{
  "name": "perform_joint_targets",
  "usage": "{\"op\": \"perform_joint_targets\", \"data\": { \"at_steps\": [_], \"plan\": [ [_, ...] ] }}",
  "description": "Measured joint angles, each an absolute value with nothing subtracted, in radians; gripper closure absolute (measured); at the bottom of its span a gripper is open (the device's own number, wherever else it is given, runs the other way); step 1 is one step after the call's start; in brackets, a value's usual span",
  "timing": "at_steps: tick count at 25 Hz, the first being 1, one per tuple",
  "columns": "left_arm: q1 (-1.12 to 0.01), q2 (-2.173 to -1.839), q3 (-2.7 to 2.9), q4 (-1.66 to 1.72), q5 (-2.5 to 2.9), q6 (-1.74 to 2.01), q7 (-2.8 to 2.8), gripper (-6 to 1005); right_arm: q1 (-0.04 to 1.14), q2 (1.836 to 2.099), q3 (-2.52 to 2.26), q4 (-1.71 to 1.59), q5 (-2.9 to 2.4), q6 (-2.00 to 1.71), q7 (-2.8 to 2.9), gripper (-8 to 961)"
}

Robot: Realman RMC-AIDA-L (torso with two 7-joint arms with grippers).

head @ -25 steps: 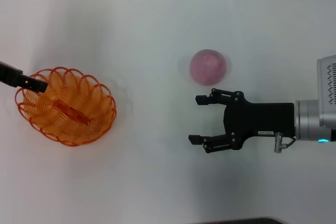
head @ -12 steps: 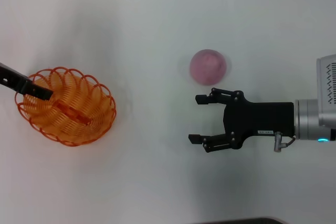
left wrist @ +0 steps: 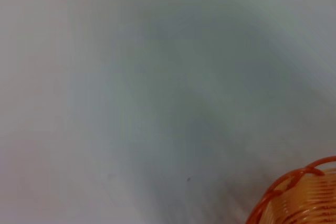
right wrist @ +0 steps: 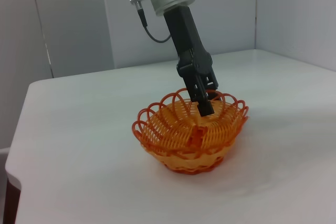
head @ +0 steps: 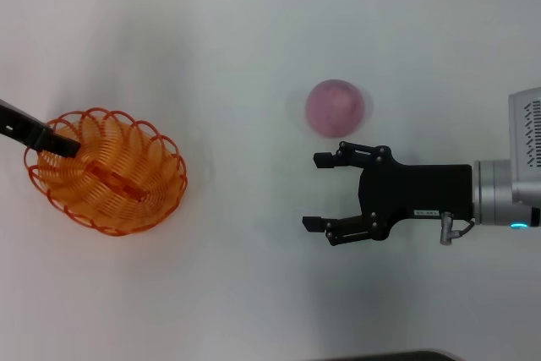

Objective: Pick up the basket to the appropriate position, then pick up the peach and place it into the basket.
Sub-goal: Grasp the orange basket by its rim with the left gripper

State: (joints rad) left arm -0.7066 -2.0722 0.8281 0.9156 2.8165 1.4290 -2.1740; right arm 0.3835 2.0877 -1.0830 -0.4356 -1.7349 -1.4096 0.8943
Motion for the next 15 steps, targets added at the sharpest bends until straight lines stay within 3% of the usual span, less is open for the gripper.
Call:
{"op": "perform_joint_targets", "data": {
  "at_steps": [3,15],
  "plan": [
    [-0.707,-2.072,0.832,0.916,2.819,1.428,-2.176,323,0.384,2.088,-1.083,-0.436,-1.735,-1.410,0.894,0],
    [-0.713,-2.072,0.838,0.916,2.825,1.434,-2.180,785,0.384,2.088,-1.083,-0.436,-1.732,-1.414,0.894,0]
  ]
}}
